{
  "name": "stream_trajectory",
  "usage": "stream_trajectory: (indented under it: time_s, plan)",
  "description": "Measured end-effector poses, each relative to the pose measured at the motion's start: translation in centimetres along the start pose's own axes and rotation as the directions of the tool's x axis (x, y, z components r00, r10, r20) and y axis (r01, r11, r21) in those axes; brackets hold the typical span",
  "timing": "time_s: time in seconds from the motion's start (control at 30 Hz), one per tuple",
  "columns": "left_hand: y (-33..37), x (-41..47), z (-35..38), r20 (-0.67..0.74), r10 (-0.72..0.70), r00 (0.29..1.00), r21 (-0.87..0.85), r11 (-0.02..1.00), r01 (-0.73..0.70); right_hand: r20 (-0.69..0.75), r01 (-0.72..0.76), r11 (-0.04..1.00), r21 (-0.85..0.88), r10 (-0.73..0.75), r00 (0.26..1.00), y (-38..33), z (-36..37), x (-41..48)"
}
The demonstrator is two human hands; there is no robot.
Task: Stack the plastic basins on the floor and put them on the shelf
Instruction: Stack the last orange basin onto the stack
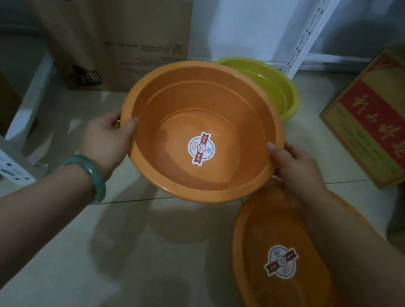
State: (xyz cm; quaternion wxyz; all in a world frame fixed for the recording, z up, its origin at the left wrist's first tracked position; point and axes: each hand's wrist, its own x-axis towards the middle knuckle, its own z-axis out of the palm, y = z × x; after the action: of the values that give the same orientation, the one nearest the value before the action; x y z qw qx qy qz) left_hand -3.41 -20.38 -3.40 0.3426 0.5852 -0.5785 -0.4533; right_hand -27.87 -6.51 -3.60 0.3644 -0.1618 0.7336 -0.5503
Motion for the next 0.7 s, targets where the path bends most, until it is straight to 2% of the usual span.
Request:
stream_trajectory:
  time_s: [0.13,0.43,0.7]
  plan:
    - [3.4,-2.9,1.0,0.076,0.121,0.99,-0.03,0.992,-0.119,-0.073,0.058,0.998,-0.021,-0.06,0.996,-1.7,-4.3,-2.5]
    - [8.3,-9.5,4.7,0.236,0.275,0.932,-0.114,0.96,-0.254,-0.299,0.139,0.988,-0.067,-0.153,0.942,-3.9,-14.0,-9.6]
    - [6.8,-14.2,8.3,0.423,0.266,0.866,-0.063,0.962,-0.265,-0.434,0.013,0.998,-0.069,-0.042,0.9,-0.2,-19.3,-13.8]
